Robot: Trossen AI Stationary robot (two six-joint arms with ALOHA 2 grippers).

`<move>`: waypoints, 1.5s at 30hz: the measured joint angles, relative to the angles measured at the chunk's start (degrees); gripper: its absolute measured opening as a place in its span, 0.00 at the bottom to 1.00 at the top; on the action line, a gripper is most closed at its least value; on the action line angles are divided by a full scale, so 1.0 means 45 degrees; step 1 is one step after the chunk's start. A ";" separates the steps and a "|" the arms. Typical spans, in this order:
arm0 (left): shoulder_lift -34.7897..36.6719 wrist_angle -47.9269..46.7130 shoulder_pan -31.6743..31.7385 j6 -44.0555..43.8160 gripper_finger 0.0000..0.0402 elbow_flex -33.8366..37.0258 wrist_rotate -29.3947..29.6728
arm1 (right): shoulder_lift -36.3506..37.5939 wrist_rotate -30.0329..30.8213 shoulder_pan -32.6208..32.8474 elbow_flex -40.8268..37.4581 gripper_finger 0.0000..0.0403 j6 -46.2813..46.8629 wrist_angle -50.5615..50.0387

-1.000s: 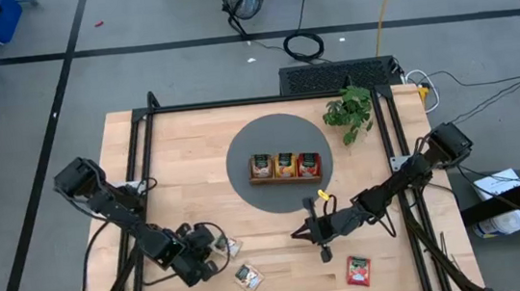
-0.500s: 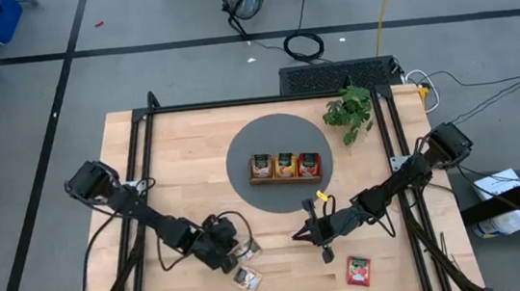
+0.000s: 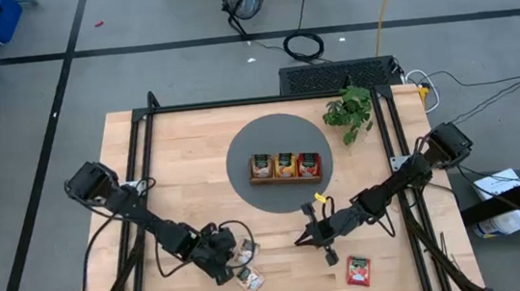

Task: Pick & Place Tea
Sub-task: Put the top brown tea bag into the left slot of the wooden organizer

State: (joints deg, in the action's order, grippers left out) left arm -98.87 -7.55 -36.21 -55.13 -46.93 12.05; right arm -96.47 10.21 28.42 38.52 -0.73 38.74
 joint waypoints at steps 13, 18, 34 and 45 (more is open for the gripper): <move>-0.0131 0.1288 -0.0160 0.1388 0.02 -0.0317 0.0297 | 0.0000 0.0050 0.0000 0.0000 0.00 0.0014 0.0015; -0.0125 0.1460 0.0086 0.1668 0.03 -0.0322 -0.0018 | 0.0000 0.0064 0.0000 0.0000 0.00 0.0014 0.0068; -0.1916 0.3808 0.1589 0.2456 0.01 -0.0382 -0.1236 | 0.0000 0.0067 0.0000 0.0000 0.00 0.0057 0.0198; -0.1980 0.5258 0.2490 0.4264 0.01 -0.0300 -0.0336 | 0.0000 0.0055 0.0000 0.0000 0.00 -0.0028 0.0093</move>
State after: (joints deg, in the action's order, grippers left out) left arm -107.78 16.11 -25.00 -35.94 -48.28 10.54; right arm -96.47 10.46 28.42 38.52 -0.86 39.16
